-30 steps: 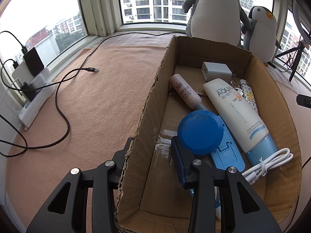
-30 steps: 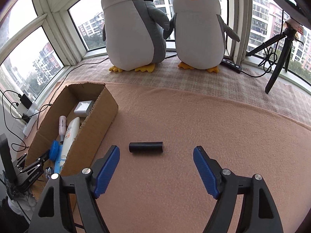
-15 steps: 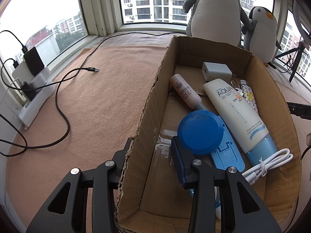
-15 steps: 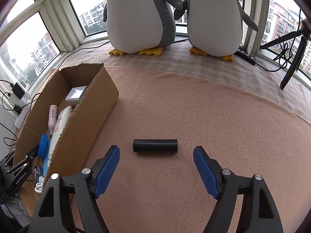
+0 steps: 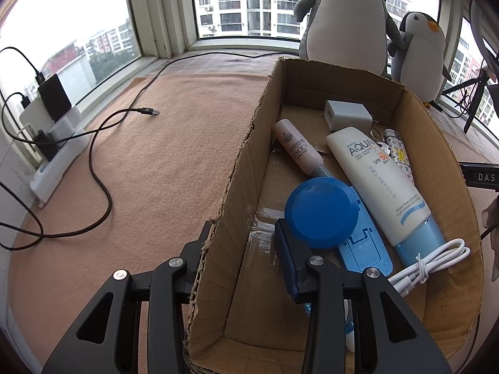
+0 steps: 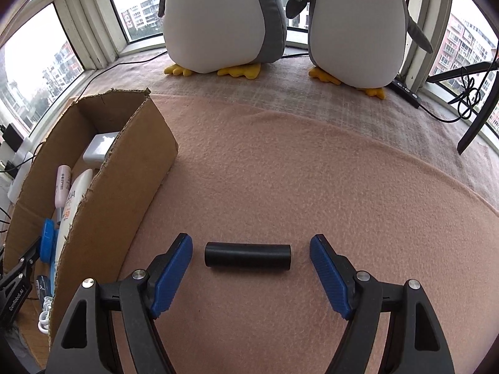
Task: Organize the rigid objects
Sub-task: 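Move the right gripper to the black cylinder and grasp it, then carry the black cylinder with the right gripper into the box and release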
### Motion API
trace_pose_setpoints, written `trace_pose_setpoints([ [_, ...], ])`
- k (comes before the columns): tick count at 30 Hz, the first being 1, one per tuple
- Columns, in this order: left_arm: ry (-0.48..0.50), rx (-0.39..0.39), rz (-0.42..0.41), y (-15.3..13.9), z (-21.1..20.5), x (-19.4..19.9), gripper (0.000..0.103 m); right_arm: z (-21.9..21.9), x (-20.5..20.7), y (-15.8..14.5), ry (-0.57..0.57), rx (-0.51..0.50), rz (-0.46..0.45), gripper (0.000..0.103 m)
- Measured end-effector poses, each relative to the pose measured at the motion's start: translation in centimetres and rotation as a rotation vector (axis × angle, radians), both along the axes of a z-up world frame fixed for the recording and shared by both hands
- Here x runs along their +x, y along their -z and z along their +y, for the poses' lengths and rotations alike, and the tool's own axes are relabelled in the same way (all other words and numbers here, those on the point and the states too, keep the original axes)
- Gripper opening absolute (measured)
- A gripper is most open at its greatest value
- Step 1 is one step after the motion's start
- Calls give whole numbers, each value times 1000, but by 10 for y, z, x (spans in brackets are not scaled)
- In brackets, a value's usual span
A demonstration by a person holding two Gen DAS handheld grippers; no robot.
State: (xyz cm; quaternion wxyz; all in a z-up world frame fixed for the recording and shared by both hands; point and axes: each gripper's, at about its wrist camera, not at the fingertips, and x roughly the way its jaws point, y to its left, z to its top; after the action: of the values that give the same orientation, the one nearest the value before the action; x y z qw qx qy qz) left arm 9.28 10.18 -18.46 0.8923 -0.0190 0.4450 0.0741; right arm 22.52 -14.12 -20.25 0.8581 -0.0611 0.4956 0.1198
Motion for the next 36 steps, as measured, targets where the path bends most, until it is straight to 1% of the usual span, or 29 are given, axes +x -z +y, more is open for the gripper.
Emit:
trace_pose_setpoints([
  [5, 0, 0, 0, 0, 0, 0, 38, 4, -1, 1, -17, -33, -6, 64],
  [7, 0, 0, 0, 0, 0, 0, 38, 4, -2, 0, -17, -44, -11, 58],
  [8, 0, 0, 0, 0, 0, 0, 38, 4, -1, 0, -17, -47, -12, 56],
  [10, 0, 0, 0, 0, 0, 0, 38, 3, 0, 0, -14, -54, -14, 48],
  [16, 0, 0, 0, 0, 0, 0, 38, 4, -3, -1, -26, -67, -25, 48],
  [22, 0, 0, 0, 0, 0, 0, 38, 6, -15, -9, -48, -40, -35, 48],
  [25, 0, 0, 0, 0, 0, 0, 38, 7, -27, -22, -66, -22, -61, 48],
  [29, 0, 0, 0, 0, 0, 0, 38, 10, -48, -46, -99, 26, -95, 48],
  [36, 0, 0, -1, 0, 0, 0, 38, 28, -90, -85, -200, 90, -139, 48],
])
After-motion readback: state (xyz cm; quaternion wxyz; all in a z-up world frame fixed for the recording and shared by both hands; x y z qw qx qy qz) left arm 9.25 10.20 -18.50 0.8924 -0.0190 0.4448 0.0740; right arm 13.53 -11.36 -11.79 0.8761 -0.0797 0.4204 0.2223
